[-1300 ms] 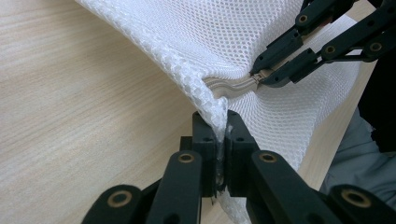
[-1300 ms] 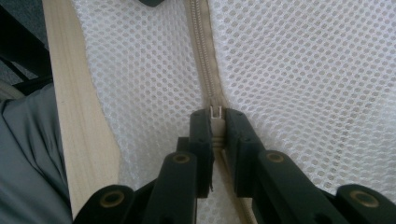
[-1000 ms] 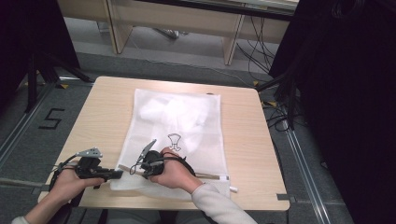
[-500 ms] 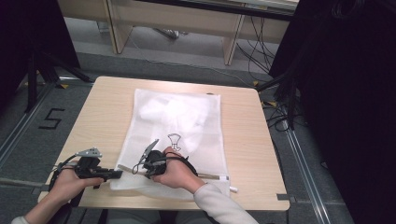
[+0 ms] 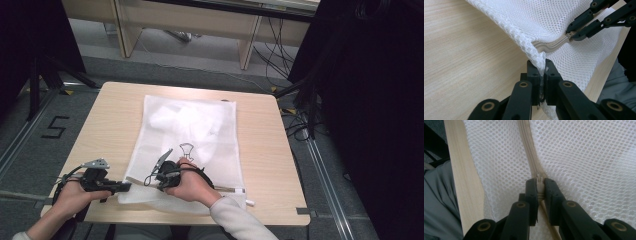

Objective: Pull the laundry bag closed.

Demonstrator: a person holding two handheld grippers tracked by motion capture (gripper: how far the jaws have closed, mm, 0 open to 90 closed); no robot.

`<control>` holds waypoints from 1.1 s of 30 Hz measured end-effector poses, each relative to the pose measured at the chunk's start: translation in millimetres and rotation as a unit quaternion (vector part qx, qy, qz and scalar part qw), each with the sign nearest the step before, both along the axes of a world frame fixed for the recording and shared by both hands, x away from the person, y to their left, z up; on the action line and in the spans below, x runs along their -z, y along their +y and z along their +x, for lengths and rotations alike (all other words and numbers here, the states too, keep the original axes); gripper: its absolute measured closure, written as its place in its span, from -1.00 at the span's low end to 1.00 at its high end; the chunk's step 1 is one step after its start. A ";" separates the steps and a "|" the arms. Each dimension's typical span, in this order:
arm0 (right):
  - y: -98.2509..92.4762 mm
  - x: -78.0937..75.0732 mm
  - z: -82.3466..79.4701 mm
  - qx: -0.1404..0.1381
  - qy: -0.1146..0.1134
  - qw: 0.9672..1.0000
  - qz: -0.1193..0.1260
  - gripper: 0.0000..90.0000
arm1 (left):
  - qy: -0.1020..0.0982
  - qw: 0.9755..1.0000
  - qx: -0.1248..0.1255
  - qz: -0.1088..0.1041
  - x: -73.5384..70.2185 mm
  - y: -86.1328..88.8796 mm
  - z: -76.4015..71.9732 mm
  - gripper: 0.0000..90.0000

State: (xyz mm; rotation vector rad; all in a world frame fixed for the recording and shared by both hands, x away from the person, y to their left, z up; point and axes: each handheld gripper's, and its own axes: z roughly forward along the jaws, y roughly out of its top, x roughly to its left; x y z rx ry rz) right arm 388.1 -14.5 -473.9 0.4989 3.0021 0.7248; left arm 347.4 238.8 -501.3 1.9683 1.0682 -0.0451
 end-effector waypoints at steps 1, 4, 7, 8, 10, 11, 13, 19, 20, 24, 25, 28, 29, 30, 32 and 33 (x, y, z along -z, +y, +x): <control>-0.4 -0.5 0.3 -0.004 0.000 1.000 0.001 0.84 | -0.004 1.000 -0.004 -0.002 0.5 -0.6 -0.3 0.89; -0.3 -0.5 0.3 -0.006 -0.005 1.000 0.000 0.84 | -0.002 1.000 0.000 0.003 0.0 -0.1 -0.1 0.89; -2.6 -0.3 0.4 -0.002 -0.002 1.000 -0.007 0.84 | -0.008 1.000 -0.009 -0.003 1.4 -1.0 -0.5 0.89; -3.4 0.2 0.6 0.000 -0.002 1.000 -0.005 0.84 | -0.005 1.000 -0.007 0.005 0.4 -0.6 -0.5 0.89; -6.1 -0.5 0.8 0.005 -0.001 1.000 -0.007 0.84 | -0.001 1.000 0.001 0.007 0.3 0.3 0.2 0.89; -7.2 0.3 1.6 -0.001 -0.003 1.000 -0.005 0.84 | -0.001 1.000 0.000 0.005 0.4 0.2 0.2 0.89; -8.6 -0.8 1.4 0.002 -0.002 1.000 -0.005 0.84 | -0.001 1.000 0.001 0.006 0.3 0.2 0.2 0.89; -9.4 -0.4 1.8 -0.001 -0.002 1.000 -0.002 0.84 | -0.008 1.000 -0.007 0.002 1.1 -1.0 -0.5 0.89; -10.1 -1.5 1.4 0.005 0.000 1.000 -0.004 0.84 | -0.008 1.000 -0.007 0.001 1.2 -1.1 -0.5 0.89; -13.1 -1.4 2.0 0.010 0.003 1.000 0.001 0.84 | -0.006 1.000 0.004 0.009 0.2 -0.4 0.0 0.89; -13.7 -1.4 1.9 0.013 0.003 1.000 0.001 0.84 | -0.006 1.000 0.003 0.009 0.3 -0.5 0.0 0.89; -14.4 -1.2 2.1 0.007 0.002 1.000 0.001 0.84 | -0.005 1.000 0.002 0.010 0.1 -0.7 -0.2 0.89; -14.3 -0.9 2.4 0.000 -0.001 1.000 0.003 0.84 | -0.005 1.000 0.002 0.010 0.1 -0.7 -0.2 0.89; -14.5 -1.4 2.3 0.001 0.003 1.000 0.003 0.84 | -0.005 1.000 0.002 0.013 0.1 -0.5 -0.1 0.89; -15.2 -1.5 2.8 0.003 -0.001 1.000 0.000 0.84 | -0.009 1.000 -0.004 0.012 1.1 -0.8 -0.3 0.89; -16.2 -1.7 2.4 0.010 0.001 1.000 -0.003 0.84 | -0.006 1.000 -0.002 0.010 1.1 -0.5 -0.1 0.89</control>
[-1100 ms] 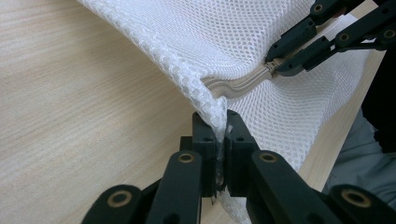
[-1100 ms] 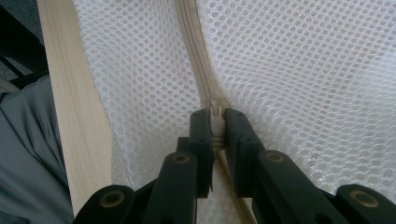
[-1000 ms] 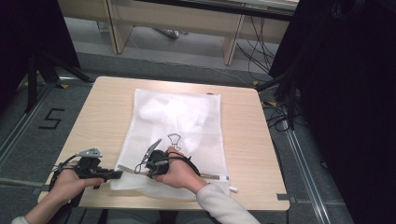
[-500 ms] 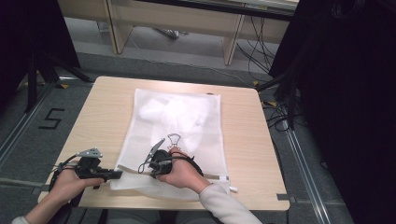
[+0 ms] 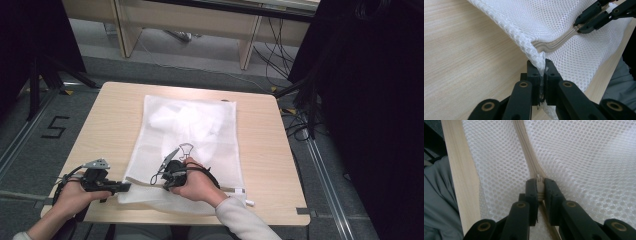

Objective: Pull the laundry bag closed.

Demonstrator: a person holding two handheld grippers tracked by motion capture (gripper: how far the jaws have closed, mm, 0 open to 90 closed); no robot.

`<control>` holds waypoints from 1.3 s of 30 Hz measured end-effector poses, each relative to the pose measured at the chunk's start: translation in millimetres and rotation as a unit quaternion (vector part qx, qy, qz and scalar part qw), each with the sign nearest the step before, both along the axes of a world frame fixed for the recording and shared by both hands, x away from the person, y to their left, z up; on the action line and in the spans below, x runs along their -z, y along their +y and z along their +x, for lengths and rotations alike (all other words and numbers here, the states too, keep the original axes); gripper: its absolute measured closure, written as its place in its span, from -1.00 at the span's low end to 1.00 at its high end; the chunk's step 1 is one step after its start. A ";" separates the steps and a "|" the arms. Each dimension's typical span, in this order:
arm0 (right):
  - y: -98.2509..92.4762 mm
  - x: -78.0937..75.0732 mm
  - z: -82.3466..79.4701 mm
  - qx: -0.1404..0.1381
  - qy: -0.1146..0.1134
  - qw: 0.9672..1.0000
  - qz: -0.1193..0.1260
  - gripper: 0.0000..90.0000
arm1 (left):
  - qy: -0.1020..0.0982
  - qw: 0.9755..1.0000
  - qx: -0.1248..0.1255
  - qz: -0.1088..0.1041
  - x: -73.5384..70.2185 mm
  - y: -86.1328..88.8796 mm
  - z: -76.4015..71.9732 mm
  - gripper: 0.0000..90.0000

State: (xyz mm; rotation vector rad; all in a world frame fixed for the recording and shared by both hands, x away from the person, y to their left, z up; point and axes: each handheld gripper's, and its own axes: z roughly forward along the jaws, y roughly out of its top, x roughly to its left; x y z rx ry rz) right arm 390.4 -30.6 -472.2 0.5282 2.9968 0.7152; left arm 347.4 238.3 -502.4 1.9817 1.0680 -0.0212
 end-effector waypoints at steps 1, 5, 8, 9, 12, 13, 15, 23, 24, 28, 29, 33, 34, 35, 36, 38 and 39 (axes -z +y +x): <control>-0.9 0.4 1.0 -0.003 -0.002 1.000 0.001 0.84 | 0.004 1.000 0.002 0.003 -0.6 0.4 0.2 0.89; -3.1 1.2 2.3 -0.002 0.000 1.000 0.002 0.84 | -0.002 1.000 -0.005 -0.003 0.6 -0.7 -0.1 0.89; -3.1 0.0 1.2 0.001 0.004 1.000 0.001 0.84 | -0.002 1.000 -0.004 -0.002 0.6 -0.6 -0.1 0.89; -3.3 -0.1 1.1 0.001 0.003 1.000 0.001 0.84 | -0.002 1.000 -0.004 -0.001 0.6 -0.6 -0.1 0.89; -4.8 -0.1 0.9 0.005 0.001 1.000 0.005 0.84 | -0.001 1.000 -0.004 -0.004 0.7 -0.6 -0.1 0.89; -5.5 -0.9 1.1 0.004 0.001 1.000 0.002 0.84 | -0.001 1.000 -0.004 -0.003 0.8 -0.5 0.0 0.89; -6.5 -1.5 1.3 0.005 0.001 1.000 0.002 0.84 | -0.001 1.000 -0.005 -0.004 0.9 -0.4 0.0 0.89; -8.1 -2.6 1.0 0.008 0.002 1.000 0.002 0.84 | -0.002 1.000 -0.005 -0.004 0.9 -0.4 0.0 0.89; -8.6 -2.8 1.3 0.005 0.000 1.000 0.001 0.84 | -0.001 1.000 -0.005 -0.004 0.9 -0.4 0.0 0.89; -11.2 -3.2 1.5 0.012 0.001 1.000 0.000 0.84 | -0.001 1.000 -0.005 -0.005 1.0 -0.5 0.0 0.89; -11.9 -2.9 2.3 0.006 0.001 1.000 0.003 0.84 | -0.001 1.000 -0.004 -0.003 0.9 -0.4 0.0 0.89; -13.6 -3.1 1.9 0.011 0.001 1.000 0.004 0.84 | 0.000 1.000 -0.004 -0.003 0.8 -0.4 0.0 0.89; -13.8 -3.3 1.6 0.013 0.002 1.000 0.003 0.84 | -0.001 1.000 -0.004 -0.003 0.8 -0.5 0.0 0.89; -14.0 -3.4 1.5 0.014 0.001 1.000 0.002 0.84 | -0.001 1.000 -0.004 -0.003 0.9 -0.5 0.0 0.89; -14.6 -4.1 1.7 0.012 0.001 1.000 0.001 0.84 | 0.000 1.000 -0.004 -0.004 0.9 -0.5 0.0 0.89; -15.3 -4.1 2.7 0.006 0.000 1.000 0.004 0.84 | 0.000 1.000 -0.005 -0.003 0.9 -0.5 -0.1 0.89; -16.1 -4.8 3.0 0.005 -0.001 1.000 0.001 0.84 | 0.000 1.000 -0.005 -0.003 0.9 -0.4 -0.1 0.89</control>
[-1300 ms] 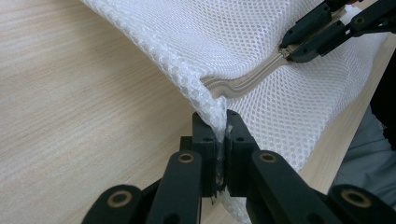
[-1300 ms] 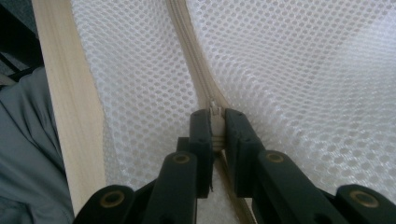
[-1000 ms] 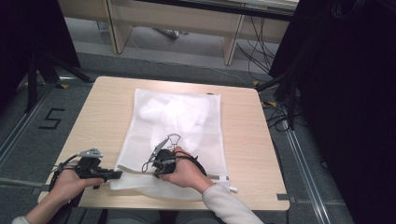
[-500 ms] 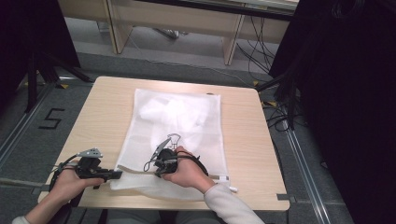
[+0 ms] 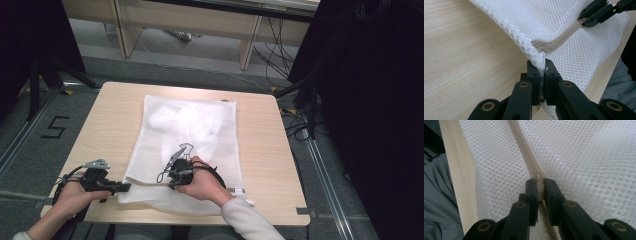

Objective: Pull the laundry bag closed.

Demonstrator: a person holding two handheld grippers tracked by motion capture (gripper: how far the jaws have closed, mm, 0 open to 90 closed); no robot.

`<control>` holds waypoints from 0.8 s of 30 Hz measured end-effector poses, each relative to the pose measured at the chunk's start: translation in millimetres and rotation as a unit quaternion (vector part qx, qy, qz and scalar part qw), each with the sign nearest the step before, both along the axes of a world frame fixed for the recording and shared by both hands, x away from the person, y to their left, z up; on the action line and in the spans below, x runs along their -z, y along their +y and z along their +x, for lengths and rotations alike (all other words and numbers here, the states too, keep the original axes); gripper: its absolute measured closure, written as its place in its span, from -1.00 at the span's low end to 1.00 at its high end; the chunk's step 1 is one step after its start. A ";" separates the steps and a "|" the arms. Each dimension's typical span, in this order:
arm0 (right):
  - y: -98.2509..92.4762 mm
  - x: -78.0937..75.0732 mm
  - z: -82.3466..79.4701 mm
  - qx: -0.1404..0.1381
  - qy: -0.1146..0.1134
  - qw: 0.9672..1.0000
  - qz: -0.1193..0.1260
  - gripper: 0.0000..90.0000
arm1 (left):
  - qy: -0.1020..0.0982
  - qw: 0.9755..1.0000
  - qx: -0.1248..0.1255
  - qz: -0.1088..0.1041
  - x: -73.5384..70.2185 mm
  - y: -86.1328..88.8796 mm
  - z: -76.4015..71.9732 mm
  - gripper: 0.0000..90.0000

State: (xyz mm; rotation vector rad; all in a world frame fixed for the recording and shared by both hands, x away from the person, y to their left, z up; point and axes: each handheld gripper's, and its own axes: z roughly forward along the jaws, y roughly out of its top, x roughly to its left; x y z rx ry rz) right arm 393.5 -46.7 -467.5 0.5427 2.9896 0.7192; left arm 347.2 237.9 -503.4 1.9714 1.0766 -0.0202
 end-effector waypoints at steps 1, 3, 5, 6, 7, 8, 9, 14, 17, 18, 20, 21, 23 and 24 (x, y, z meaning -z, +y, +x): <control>-0.7 -0.1 -0.2 0.006 0.000 1.000 0.001 0.84 | 0.000 1.000 0.000 0.000 0.0 0.0 0.0 0.89; -3.1 -0.6 0.1 0.009 0.004 1.000 0.001 0.84 | 0.001 1.000 -0.002 0.000 0.0 -0.3 -0.2 0.89; -5.0 0.4 0.9 0.007 0.002 1.000 0.001 0.84 | 0.000 1.000 0.000 0.001 0.0 0.2 0.0 0.89; -6.1 -0.3 1.1 0.010 0.003 1.000 0.000 0.84 | 0.000 1.000 0.000 0.001 0.0 0.3 0.0 0.89; -7.0 -0.3 1.6 0.012 0.002 1.000 0.000 0.84 | 0.000 1.000 -0.001 0.000 0.1 0.2 -0.1 0.89; -7.9 -0.6 2.1 0.011 0.002 1.000 0.001 0.84 | 0.000 1.000 0.000 0.001 -0.1 0.2 -0.1 0.89; -8.4 -0.6 2.0 0.013 0.000 1.000 0.002 0.84 | 0.001 1.000 0.000 0.001 0.0 0.0 -0.1 0.89; -11.1 -2.6 1.7 0.016 0.002 1.000 0.003 0.84 | 0.002 1.000 0.000 0.001 0.0 0.0 -0.2 0.89; -12.0 -2.5 1.6 0.016 0.002 1.000 0.003 0.84 | 0.008 1.000 0.004 0.004 -0.7 0.8 0.2 0.89; -12.4 -2.8 1.3 0.019 0.002 1.000 0.003 0.84 | 0.008 1.000 0.004 0.004 -0.9 0.8 0.1 0.89; -13.1 -3.5 1.3 0.018 0.004 1.000 0.004 0.84 | 0.005 1.000 0.000 0.007 -0.6 0.2 -0.3 0.89; -13.7 -3.3 1.5 0.015 -0.001 1.000 -0.001 0.84 | 0.009 1.000 0.005 0.006 -0.4 0.8 0.3 0.89; -15.7 -3.4 1.9 0.019 0.002 1.000 0.000 0.84 | 0.009 1.000 0.006 0.006 -0.4 0.8 0.4 0.89; -16.8 -3.6 1.9 0.023 0.000 1.000 -0.002 0.84 | 0.010 1.000 0.007 0.007 -0.3 0.8 0.4 0.89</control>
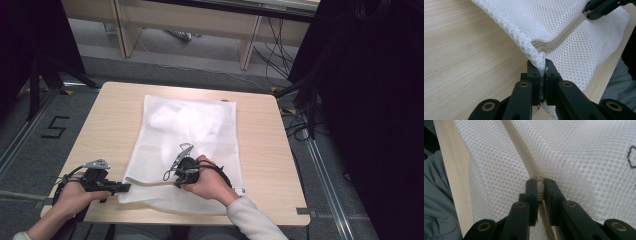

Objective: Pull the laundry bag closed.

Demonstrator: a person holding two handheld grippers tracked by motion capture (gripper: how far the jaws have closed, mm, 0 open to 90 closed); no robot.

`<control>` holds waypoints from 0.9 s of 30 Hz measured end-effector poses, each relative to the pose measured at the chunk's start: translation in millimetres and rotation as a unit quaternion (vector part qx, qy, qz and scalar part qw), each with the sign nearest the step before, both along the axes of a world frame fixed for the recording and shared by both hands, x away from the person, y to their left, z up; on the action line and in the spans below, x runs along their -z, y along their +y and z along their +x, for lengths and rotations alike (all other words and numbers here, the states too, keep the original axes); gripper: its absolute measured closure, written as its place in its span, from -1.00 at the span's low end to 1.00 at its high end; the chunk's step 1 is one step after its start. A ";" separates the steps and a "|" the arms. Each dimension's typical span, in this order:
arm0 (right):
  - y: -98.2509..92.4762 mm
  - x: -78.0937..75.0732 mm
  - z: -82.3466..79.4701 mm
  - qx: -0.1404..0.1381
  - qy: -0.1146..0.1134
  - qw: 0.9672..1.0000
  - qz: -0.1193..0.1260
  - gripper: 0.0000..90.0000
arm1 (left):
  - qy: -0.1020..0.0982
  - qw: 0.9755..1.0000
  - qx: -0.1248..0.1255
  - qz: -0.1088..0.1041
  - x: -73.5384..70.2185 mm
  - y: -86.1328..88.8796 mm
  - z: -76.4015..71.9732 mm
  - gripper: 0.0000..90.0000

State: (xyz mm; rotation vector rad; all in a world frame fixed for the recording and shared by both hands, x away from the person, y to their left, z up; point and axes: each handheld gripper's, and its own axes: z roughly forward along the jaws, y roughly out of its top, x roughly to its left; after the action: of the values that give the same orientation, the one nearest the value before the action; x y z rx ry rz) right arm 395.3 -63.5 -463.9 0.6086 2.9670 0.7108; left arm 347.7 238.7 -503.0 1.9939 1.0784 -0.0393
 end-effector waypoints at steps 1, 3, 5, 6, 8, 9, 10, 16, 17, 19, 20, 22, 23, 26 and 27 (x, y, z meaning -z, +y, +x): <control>-0.7 0.5 0.9 -0.007 -0.004 1.000 0.003 0.84 | -0.003 1.000 -0.006 0.001 -0.1 -0.6 -0.5 0.89; -2.1 -0.1 0.2 -0.001 0.000 1.000 0.003 0.84 | -0.005 1.000 -0.007 -0.005 0.9 -1.0 -0.4 0.89; -2.4 -0.1 0.2 -0.003 0.000 1.000 0.002 0.84 | -0.005 1.000 -0.007 -0.004 0.9 -0.9 -0.5 0.89; -2.7 0.2 0.9 -0.007 -0.003 1.000 0.003 0.84 | -0.006 1.000 -0.007 -0.005 0.9 -0.9 -0.5 0.89; -3.8 -0.7 0.3 0.001 0.002 1.000 0.003 0.84 | 0.000 1.000 -0.001 0.000 0.0 0.0 -0.1 0.89; -3.9 -0.6 0.3 0.001 -0.002 1.000 0.001 0.84 | -0.002 1.000 -0.004 0.000 0.4 -0.2 -0.3 0.89; -4.6 -0.8 0.3 0.002 -0.001 1.000 0.001 0.84 | -0.006 1.000 -0.008 -0.004 1.2 -0.8 -0.5 0.89; -8.4 -1.5 0.1 0.005 0.001 1.000 0.003 0.84 | -0.006 1.000 -0.006 -0.003 1.0 -0.7 -0.5 0.89; -9.2 -1.8 0.6 0.001 -0.001 1.000 0.005 0.84 | -0.007 1.000 -0.006 -0.004 1.1 -0.9 -0.5 0.89; -11.4 -2.5 0.5 0.003 0.000 1.000 0.007 0.84 | -0.007 1.000 -0.006 -0.004 1.1 -0.9 -0.4 0.89; -12.2 -2.7 0.6 0.005 0.001 1.000 0.007 0.84 | -0.007 1.000 -0.005 -0.003 1.2 -0.9 -0.4 0.89; -13.6 -3.4 0.5 0.010 0.005 1.000 0.008 0.84 | -0.003 1.000 -0.003 0.004 -0.2 -0.2 -0.5 0.89; -13.9 -3.5 0.3 0.010 0.003 1.000 0.005 0.84 | -0.001 1.000 0.001 0.000 0.0 0.2 -0.1 0.89; -14.7 -2.9 0.5 0.007 0.004 1.000 0.006 0.84 | -0.001 1.000 0.000 0.001 0.1 0.2 -0.1 0.89; -15.1 -3.1 0.4 0.010 0.004 1.000 0.008 0.84 | 0.000 1.000 0.001 0.000 0.0 0.2 -0.1 0.89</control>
State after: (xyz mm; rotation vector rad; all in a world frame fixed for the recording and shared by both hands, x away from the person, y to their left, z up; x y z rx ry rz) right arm 395.7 -78.6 -460.8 0.6437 2.9604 0.7319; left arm 347.6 238.9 -503.1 1.9945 1.0757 -0.0398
